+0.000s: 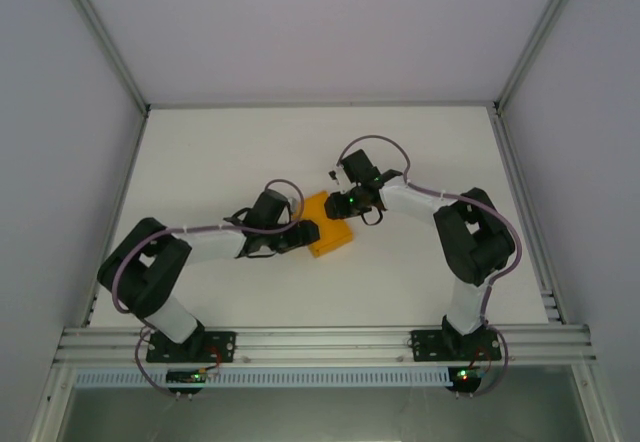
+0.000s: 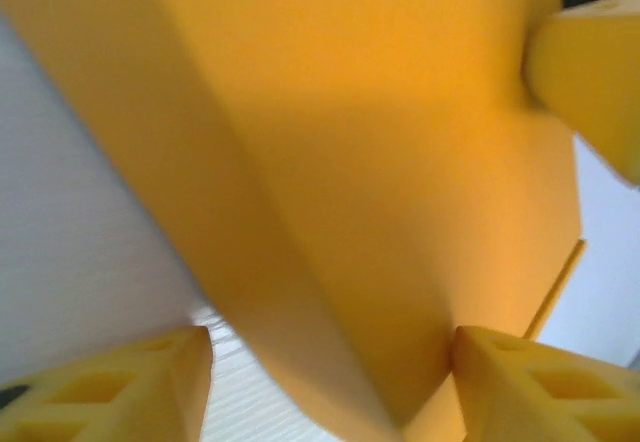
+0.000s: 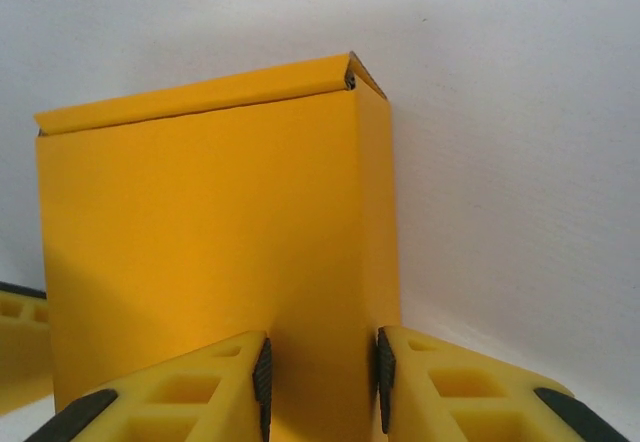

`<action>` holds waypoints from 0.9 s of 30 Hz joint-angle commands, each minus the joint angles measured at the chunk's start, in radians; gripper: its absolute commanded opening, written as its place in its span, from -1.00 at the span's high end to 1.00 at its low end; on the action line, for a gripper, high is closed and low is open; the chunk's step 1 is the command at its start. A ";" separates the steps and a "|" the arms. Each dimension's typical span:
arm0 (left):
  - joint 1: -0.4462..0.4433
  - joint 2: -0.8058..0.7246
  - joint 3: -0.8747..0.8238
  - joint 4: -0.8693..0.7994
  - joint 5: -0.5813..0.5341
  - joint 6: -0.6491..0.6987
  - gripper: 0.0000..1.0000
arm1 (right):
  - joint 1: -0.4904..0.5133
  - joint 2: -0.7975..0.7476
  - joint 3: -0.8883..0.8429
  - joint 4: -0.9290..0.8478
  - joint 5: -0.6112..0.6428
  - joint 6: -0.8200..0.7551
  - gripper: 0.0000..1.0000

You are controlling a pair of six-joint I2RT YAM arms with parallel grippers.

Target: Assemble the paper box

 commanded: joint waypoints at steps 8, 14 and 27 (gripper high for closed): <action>-0.007 0.115 0.027 0.085 0.019 -0.030 0.46 | 0.006 0.043 -0.043 -0.050 0.002 0.008 0.33; -0.007 0.132 0.021 0.103 0.013 -0.042 0.85 | 0.004 0.043 -0.056 -0.046 0.000 0.012 0.33; -0.011 0.138 0.024 0.100 0.000 -0.040 0.62 | -0.007 0.039 -0.013 -0.065 0.003 -0.011 0.33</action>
